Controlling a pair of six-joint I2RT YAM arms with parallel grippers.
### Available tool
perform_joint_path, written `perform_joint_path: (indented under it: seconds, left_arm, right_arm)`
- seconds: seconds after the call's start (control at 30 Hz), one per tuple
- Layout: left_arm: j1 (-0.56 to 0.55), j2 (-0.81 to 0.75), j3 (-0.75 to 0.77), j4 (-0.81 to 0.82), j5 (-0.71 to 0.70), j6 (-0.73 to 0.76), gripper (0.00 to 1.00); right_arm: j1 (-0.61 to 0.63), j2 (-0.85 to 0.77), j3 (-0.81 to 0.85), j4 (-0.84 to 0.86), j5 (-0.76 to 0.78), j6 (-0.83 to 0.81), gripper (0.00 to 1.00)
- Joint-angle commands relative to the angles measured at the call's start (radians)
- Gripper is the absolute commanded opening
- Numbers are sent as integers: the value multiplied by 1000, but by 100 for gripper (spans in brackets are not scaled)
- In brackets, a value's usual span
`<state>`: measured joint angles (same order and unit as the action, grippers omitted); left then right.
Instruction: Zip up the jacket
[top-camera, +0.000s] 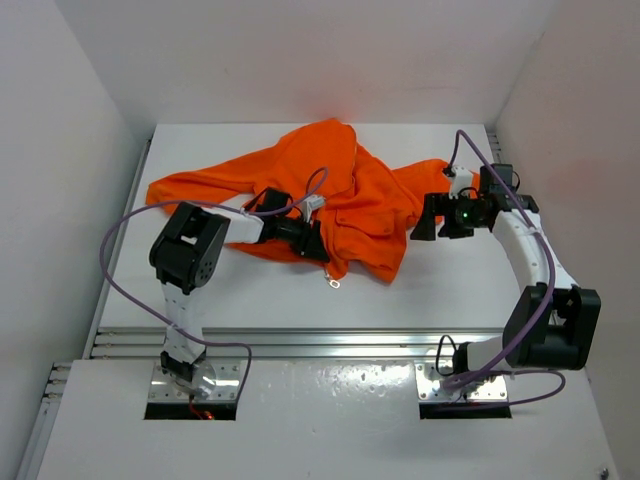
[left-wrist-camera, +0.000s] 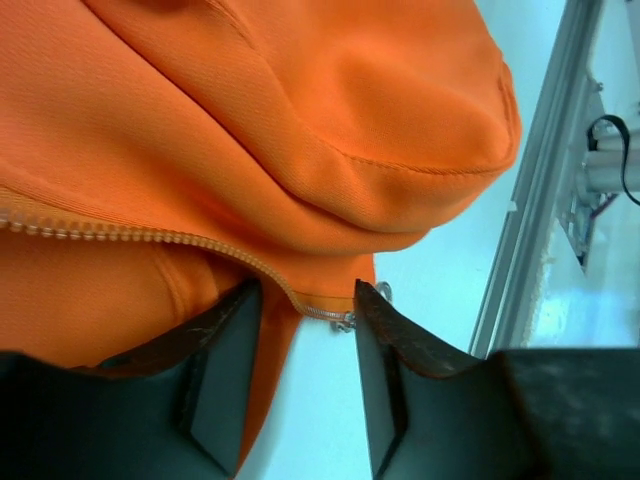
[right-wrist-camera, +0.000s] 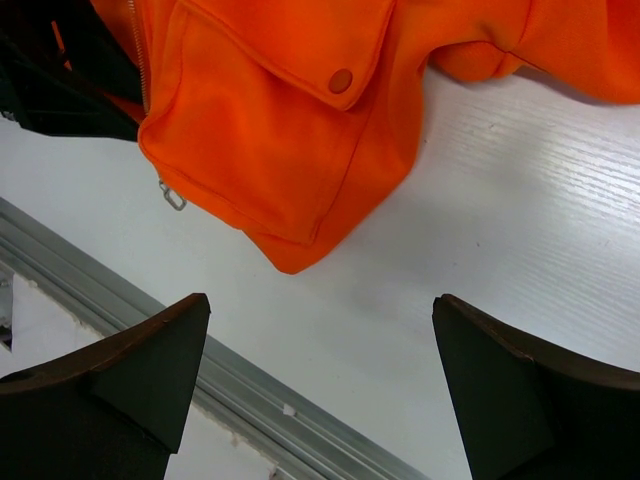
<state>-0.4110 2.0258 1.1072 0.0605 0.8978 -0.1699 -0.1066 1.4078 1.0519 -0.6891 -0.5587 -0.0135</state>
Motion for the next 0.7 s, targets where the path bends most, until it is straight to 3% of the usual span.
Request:
perform_joint_path:
  seconds: [0.0,0.13,0.27,0.4,0.67]
  left_arm:
    - [-15,34,31,62,-59,-14,47]
    - [-35,44,60,73,-50,-23,37]
    - [-35,44,69,73,3,-14,17]
    - [-35,-9,69,45,33,26,5]
    - [-14,-165,80,-7,153,60,0]
  right_arm:
    - [16,-6,42,25,-18,6,93]
    - [42,-12,48,36,-20,49,93]
    - [85,-1,60,53,-44,72,93]
    - [134,5,79,95,-90,138,93]
    - [226,51,56,177,-207,227,93]
